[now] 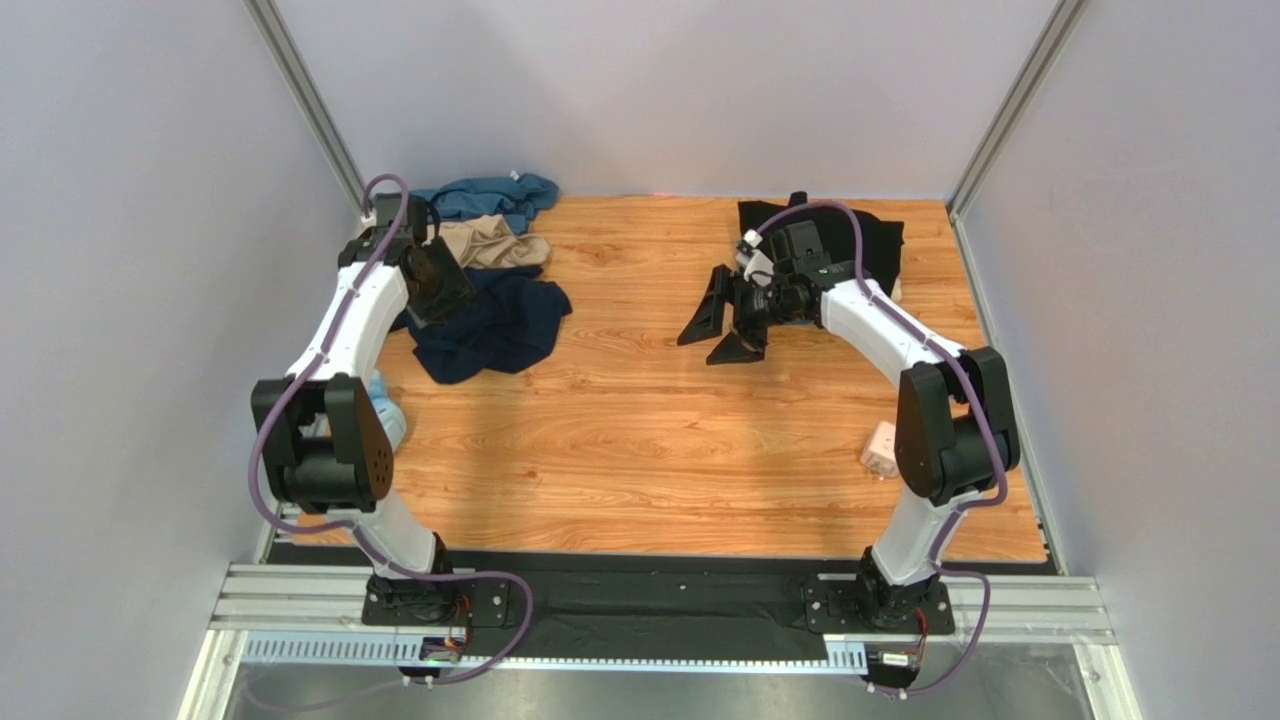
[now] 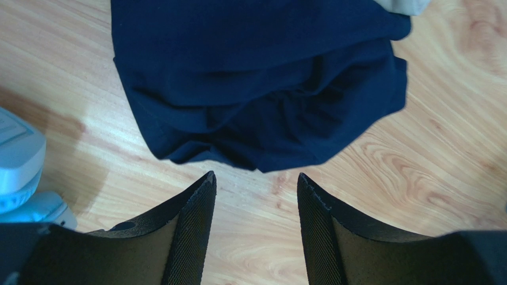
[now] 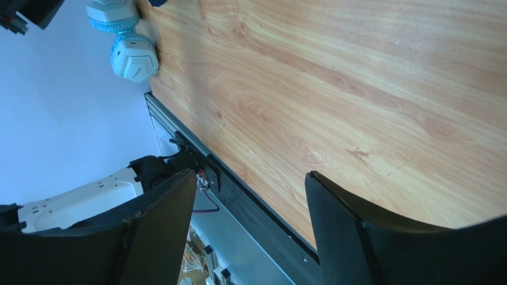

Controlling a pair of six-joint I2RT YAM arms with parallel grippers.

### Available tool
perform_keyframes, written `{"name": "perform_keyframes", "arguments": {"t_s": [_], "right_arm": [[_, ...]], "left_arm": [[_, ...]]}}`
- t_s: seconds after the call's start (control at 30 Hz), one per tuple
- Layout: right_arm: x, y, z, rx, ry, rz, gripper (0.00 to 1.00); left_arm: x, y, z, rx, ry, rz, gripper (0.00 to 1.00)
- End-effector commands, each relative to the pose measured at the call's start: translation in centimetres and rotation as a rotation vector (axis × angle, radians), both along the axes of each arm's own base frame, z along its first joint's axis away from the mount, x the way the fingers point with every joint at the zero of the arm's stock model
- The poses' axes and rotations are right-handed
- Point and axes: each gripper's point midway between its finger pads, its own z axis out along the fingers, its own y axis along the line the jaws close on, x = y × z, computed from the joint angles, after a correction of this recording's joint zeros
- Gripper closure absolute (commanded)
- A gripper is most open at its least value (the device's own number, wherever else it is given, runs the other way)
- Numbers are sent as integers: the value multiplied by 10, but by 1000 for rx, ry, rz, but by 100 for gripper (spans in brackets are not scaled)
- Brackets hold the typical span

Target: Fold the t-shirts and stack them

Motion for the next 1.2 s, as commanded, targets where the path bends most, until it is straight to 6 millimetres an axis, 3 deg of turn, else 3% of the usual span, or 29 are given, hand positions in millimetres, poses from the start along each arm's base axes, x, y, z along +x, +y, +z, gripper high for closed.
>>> {"name": "perform_keyframes", "arguments": {"t_s": [0.0,0.2,0.63,1.0,1.1,1.17], "right_arm": [[-11,0,11,34,-25,14,27],[-19,-2,5,27,-11,18,28],[-8,1,9,27,-9,17,28],[4,1,5,7,7,13,28],[9,1,5,5,6,10,28],[12,2,6,3,4,8,28]], "left_arm": [[8,7,-17,39,66,-53,41],[11,0,-43,11,138,-112,40],[-1,-13,-103,-73,297,-147,39],[-39,-20,-132,-106,388,-175,35],[-42,-26,-137,-138,390,-182,43],[-40,-32,-141,-174,385,-197,88]]}}
